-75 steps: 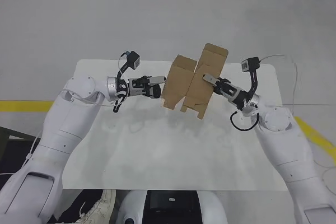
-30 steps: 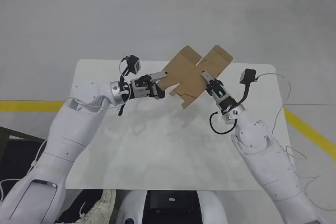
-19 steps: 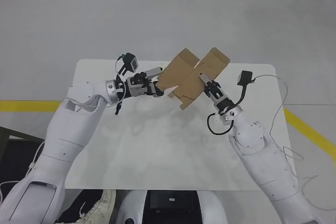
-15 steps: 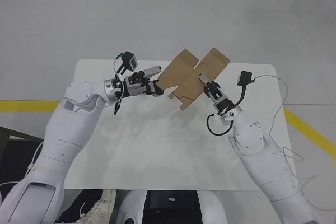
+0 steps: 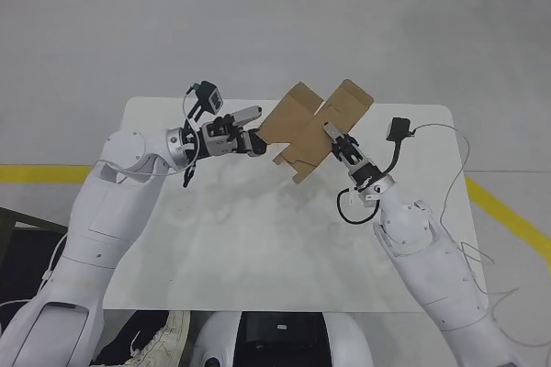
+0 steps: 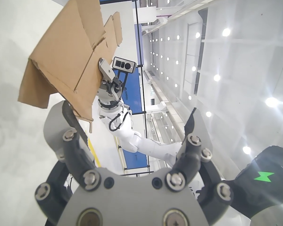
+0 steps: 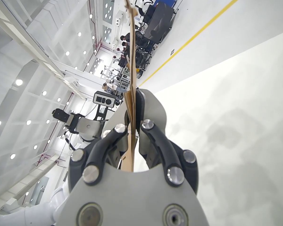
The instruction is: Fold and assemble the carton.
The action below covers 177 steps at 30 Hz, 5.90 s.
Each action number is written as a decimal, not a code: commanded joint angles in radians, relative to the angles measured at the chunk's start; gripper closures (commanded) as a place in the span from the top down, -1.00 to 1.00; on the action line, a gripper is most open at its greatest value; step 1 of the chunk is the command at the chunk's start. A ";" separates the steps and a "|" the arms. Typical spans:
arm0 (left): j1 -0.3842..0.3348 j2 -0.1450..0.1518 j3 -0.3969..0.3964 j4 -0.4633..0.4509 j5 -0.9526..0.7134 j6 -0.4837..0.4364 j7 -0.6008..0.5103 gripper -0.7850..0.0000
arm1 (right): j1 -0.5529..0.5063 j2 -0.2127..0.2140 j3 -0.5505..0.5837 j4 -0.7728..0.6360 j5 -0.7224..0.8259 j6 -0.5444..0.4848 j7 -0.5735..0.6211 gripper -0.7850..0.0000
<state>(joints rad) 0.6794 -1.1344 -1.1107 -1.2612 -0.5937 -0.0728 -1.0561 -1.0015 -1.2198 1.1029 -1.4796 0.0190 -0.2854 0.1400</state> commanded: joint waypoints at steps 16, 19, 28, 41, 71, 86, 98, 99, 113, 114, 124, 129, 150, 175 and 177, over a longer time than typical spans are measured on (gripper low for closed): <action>-0.030 -0.018 0.036 0.073 -0.002 -0.005 -0.009 0.93 | -0.010 -0.016 0.006 -0.004 -0.006 -0.009 0.028 -1.00; -0.031 -0.018 0.035 0.078 0.001 -0.004 -0.010 0.79 | -0.011 -0.019 0.009 -0.004 -0.010 -0.009 0.032 -1.00; -0.036 -0.020 0.050 0.094 0.054 0.024 -0.011 0.35 | -0.013 -0.026 0.012 -0.006 -0.027 -0.011 0.041 -1.00; -0.049 -0.024 0.064 0.131 0.078 0.060 -0.026 -0.31 | -0.021 -0.032 0.030 -0.011 -0.061 -0.014 0.054 -1.00; -0.017 -0.004 -0.014 0.063 0.085 0.009 -0.100 -1.00 | -0.014 -0.018 0.205 0.032 -0.120 -0.008 0.114 1.00; -0.015 0.014 -0.011 0.067 0.129 -0.081 -0.343 -1.00 | 0.048 -0.006 0.239 0.101 0.500 -0.090 0.793 1.00; -0.037 0.019 0.062 0.073 0.103 -0.211 -0.480 -1.00 | 0.135 0.001 0.192 0.216 0.665 -0.067 1.237 1.00; -0.038 0.022 0.071 0.061 0.099 -0.211 -0.480 -1.00 | 0.145 0.003 0.189 0.224 0.659 -0.062 1.260 1.00; -0.041 0.047 0.107 0.043 0.048 -0.211 -0.480 -1.00 | 0.180 0.010 0.170 0.260 0.617 -0.038 1.347 1.00; -0.041 0.047 0.107 0.043 0.048 -0.211 -0.480 -1.00 | 0.180 0.010 0.170 0.260 0.617 -0.038 1.347 1.00; -0.010 0.051 0.102 0.004 0.062 -0.192 -0.432 -1.00 | 0.167 0.012 0.171 0.232 0.596 -0.040 1.311 1.00; 0.008 0.052 0.103 -0.012 0.050 -0.188 -0.438 -1.00 | 0.150 0.014 0.164 0.193 0.623 -0.044 1.333 1.00; 0.008 0.041 0.137 -0.031 -0.007 -0.203 -0.480 -1.00 | 0.172 0.001 0.061 0.239 0.705 -0.046 1.349 1.00; -0.001 0.049 0.158 -0.028 -0.034 -0.209 -0.480 -1.00 | 0.206 0.001 0.009 0.262 0.685 -0.034 1.361 0.18; -0.002 0.049 0.160 -0.030 -0.035 -0.211 -0.480 -1.00 | 0.212 0.001 0.004 0.263 0.675 -0.034 1.361 0.05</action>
<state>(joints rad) 0.6777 -1.0853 -0.9517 -1.2907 -0.6286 -0.2824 -1.5359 -0.7922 -1.2187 1.1090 -1.2165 0.6977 -0.3191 1.5010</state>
